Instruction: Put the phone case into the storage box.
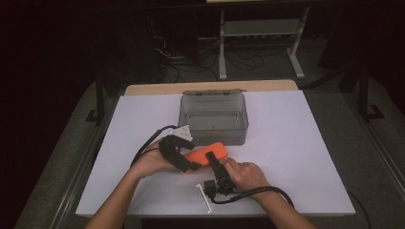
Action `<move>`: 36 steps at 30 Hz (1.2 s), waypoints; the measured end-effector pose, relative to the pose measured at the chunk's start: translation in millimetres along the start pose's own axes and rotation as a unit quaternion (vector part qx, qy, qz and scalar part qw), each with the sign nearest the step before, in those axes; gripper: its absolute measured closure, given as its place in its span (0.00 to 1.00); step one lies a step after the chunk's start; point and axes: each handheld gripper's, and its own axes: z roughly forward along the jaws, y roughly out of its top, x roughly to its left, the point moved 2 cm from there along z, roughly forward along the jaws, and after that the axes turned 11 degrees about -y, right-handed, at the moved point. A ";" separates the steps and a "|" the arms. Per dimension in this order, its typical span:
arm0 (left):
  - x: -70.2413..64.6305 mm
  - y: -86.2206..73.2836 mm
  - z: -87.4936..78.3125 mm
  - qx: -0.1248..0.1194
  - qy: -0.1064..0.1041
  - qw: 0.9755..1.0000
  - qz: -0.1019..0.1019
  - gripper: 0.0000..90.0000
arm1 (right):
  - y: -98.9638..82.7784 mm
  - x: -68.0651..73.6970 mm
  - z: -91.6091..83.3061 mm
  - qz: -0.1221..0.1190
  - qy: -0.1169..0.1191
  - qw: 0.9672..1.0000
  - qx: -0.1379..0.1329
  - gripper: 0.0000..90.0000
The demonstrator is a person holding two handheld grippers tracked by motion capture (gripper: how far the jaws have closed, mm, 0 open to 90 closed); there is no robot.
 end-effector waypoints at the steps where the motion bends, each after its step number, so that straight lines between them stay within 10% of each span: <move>1: -0.2 -0.1 0.3 0.001 -0.001 1.000 0.001 0.19 | 0.6 -0.5 -0.5 0.002 0.001 1.000 -0.001 0.91; 36: -1.8 -19.3 -35.2 -0.056 0.029 0.998 -0.004 0.11 | -2.4 -0.7 1.1 0.011 0.012 1.000 0.004 0.90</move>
